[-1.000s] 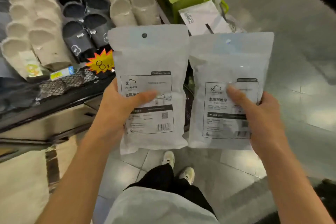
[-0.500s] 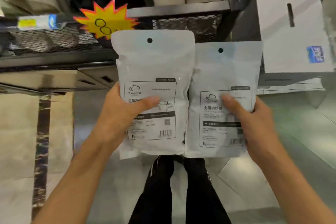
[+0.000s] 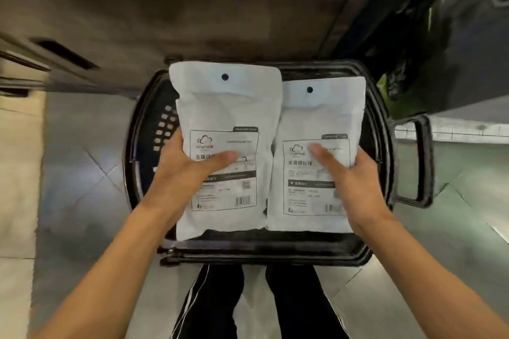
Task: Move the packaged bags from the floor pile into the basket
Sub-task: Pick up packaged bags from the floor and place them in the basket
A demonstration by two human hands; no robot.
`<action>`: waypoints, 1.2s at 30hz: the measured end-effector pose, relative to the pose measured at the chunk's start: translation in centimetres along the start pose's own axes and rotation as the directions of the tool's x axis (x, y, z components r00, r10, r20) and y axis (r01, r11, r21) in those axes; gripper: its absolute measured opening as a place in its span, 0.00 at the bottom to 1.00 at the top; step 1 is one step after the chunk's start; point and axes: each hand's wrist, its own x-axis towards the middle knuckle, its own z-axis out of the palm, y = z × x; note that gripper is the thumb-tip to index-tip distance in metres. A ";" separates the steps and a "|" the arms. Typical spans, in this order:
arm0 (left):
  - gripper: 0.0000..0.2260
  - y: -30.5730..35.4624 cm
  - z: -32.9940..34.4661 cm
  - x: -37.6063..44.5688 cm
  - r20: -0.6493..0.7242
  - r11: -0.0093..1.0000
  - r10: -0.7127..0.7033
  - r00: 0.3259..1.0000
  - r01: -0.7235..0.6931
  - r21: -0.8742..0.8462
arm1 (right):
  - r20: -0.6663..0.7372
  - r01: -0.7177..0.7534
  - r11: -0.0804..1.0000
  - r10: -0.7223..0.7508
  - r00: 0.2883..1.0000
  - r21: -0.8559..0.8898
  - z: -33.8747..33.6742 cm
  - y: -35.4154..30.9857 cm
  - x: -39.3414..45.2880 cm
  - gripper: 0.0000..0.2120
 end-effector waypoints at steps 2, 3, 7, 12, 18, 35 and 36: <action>0.28 -2.9 0.0 2.4 0.013 1.000 -0.028 1.000 0.028 -0.001 | 0.012 -0.024 1.000 0.024 1.000 -0.009 0.9 2.6 2.4 0.13; 0.28 -4.2 -0.1 3.7 0.024 0.999 -0.040 0.999 0.040 0.002 | 0.025 -0.023 1.000 0.023 0.999 -0.020 1.3 3.8 3.5 0.13; 0.30 -8.4 -0.3 8.1 0.039 0.998 -0.066 0.997 0.067 -0.006 | 0.020 -0.033 0.997 0.035 0.999 -0.067 3.1 8.5 8.1 0.16; 0.33 -12.3 -0.3 12.1 0.033 0.996 -0.087 0.996 0.088 -0.022 | -0.103 -0.107 0.977 0.089 0.991 -0.186 4.2 14.6 14.9 0.17; 0.26 -14.7 -0.1 15.3 0.036 0.994 -0.106 0.994 0.106 0.008 | -0.235 -0.192 0.919 0.113 0.965 -0.345 4.3 19.8 19.9 0.38; 0.23 -19.9 1.4 20.1 0.020 0.979 -0.186 0.982 0.183 0.091 | 0.038 0.186 0.335 -0.404 0.914 -0.923 4.3 15.6 18.9 0.31; 0.23 -20.3 1.4 20.6 0.012 0.975 -0.198 0.980 0.196 0.107 | 0.067 0.216 0.331 -0.407 0.911 -0.919 4.2 15.2 18.8 0.31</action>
